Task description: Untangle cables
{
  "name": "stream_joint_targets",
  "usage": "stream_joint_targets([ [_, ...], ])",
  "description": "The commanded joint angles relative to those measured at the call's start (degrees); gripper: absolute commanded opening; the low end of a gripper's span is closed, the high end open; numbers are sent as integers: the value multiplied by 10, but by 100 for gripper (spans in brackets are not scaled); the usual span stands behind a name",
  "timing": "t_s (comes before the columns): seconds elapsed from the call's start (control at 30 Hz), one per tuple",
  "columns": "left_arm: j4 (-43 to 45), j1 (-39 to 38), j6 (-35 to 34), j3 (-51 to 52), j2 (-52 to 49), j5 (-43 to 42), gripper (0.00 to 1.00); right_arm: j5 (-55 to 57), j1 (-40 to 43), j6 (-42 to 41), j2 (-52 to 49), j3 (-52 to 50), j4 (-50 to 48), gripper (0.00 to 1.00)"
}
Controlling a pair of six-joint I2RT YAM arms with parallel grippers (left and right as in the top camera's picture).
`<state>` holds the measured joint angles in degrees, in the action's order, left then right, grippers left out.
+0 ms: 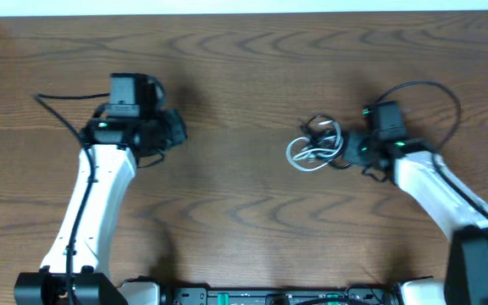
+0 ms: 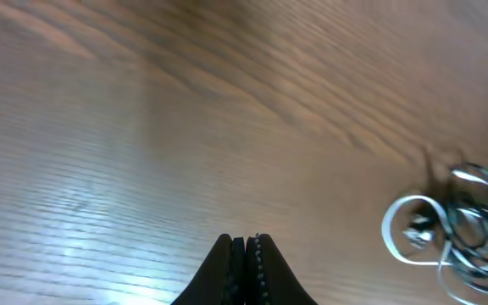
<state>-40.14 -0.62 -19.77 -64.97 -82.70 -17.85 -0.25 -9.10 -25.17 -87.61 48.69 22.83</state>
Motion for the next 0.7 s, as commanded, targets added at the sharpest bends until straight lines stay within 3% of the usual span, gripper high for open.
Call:
stream_joint_targets([
  [0.0, -2, 15, 2, -10, 8, -14, 8, 21, 21, 25, 85, 4, -3, 1],
  [0.13, -3, 12, -7, -10, 8, -69, 8, -4, 6, 25, 170, 4, -7, 1],
  [0.17, -3, 5, -7, -10, 8, -97, 17, -43, -2, 25, 180, 4, -7, 1],
  [0.2, -3, -3, -7, -10, 8, -115, 37, -79, -9, 25, 180, 4, -9, 1],
  [0.27, -3, -29, -7, -10, 7, -139, 56, -152, -26, 25, 177, 4, -15, 1],
  [0.4, 14, -103, 7, -7, 7, -141, 59, -281, -59, 25, 176, 4, -81, 1],
  [0.47, 33, -144, 6, -7, 1, -155, 59, -286, -65, 1, 176, 4, -104, 1],
  [0.53, 65, -171, 6, -6, -9, -228, 59, -294, -68, -13, 176, 4, -100, 1],
  [0.67, 96, -217, 0, -5, -55, -231, 59, -303, -75, -30, 176, 4, -102, 1],
])
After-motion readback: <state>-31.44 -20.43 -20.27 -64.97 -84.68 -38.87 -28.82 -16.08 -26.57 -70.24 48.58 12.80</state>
